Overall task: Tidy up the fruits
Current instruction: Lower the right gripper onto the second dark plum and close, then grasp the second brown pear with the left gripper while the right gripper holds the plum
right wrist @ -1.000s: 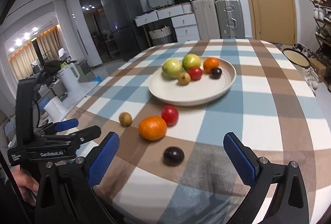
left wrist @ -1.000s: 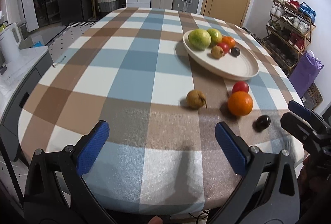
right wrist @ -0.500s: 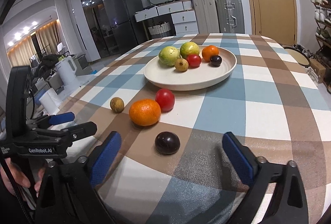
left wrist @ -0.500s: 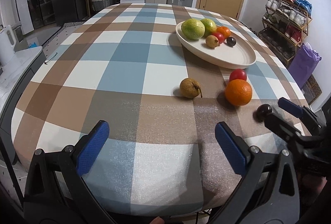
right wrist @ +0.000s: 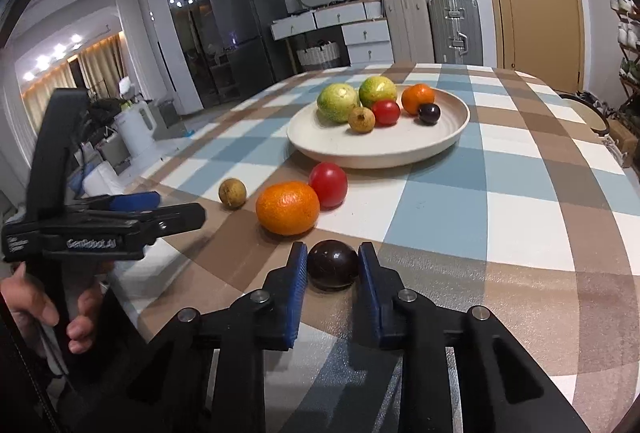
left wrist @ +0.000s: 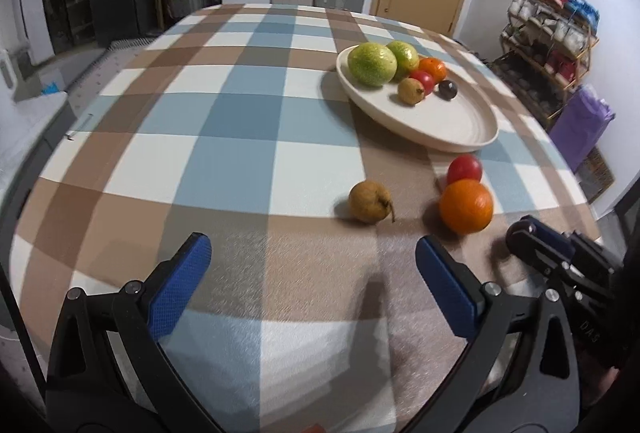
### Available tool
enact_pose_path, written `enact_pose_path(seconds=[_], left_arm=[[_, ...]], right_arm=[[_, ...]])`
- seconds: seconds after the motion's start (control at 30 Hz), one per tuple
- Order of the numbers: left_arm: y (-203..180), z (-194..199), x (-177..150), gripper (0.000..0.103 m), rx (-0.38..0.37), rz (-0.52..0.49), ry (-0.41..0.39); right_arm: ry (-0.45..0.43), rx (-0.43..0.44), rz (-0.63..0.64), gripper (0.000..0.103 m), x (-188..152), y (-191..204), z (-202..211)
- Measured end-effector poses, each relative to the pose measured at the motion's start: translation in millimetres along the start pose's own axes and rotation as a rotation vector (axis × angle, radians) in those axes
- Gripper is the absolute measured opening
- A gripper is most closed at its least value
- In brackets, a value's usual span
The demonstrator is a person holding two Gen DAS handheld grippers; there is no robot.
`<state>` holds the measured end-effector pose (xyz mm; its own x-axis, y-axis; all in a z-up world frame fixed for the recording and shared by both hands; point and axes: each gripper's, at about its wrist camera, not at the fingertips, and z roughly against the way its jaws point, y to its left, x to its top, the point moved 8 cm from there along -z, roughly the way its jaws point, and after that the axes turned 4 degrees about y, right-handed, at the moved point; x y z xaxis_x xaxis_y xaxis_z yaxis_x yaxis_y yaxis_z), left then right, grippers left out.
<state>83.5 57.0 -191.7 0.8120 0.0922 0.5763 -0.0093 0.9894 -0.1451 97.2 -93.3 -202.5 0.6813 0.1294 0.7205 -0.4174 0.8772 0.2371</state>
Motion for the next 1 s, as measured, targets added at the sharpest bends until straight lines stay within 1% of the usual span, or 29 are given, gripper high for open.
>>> enact_pose_path(seconds=[0.17, 0.3, 0.43, 0.57, 0.77, 0.8, 0.9, 0.93, 1.0], left_arm=[[-4, -7, 10, 0.102, -0.024, -0.007, 0.016], [-10, -14, 14, 0.102, -0.010, -0.029, 0.029], [-17, -23, 16, 0.102, 0.019, -0.077, 0.045], [-22, -30, 18, 0.102, 0.017, -0.097, 0.056], [-22, -34, 18, 0.101, -0.001, -0.094, 0.064], [-22, -34, 18, 0.100, 0.001, -0.098, 0.064], [-24, -35, 17, 0.093, -0.011, -0.114, 0.061], [-25, -36, 17, 0.089, -0.018, -0.115, 0.063], [-27, -36, 17, 0.085, -0.026, -0.118, 0.063]], right_arm=[[-0.012, 0.014, 0.000, 0.026, 5, -4, 3], [-0.017, 0.023, 0.001, 0.026, 6, -6, 4], [-0.027, 0.029, -0.002, 0.026, 7, -9, 6], [-0.036, 0.032, -0.006, 0.027, 9, -11, 6], [-0.049, 0.046, -0.005, 0.027, 10, -13, 8], [-0.050, 0.046, -0.003, 0.027, 10, -14, 8], [-0.054, 0.047, -0.004, 0.027, 12, -16, 9], [-0.056, 0.047, -0.007, 0.027, 13, -17, 9], [-0.057, 0.048, -0.012, 0.027, 13, -19, 9]])
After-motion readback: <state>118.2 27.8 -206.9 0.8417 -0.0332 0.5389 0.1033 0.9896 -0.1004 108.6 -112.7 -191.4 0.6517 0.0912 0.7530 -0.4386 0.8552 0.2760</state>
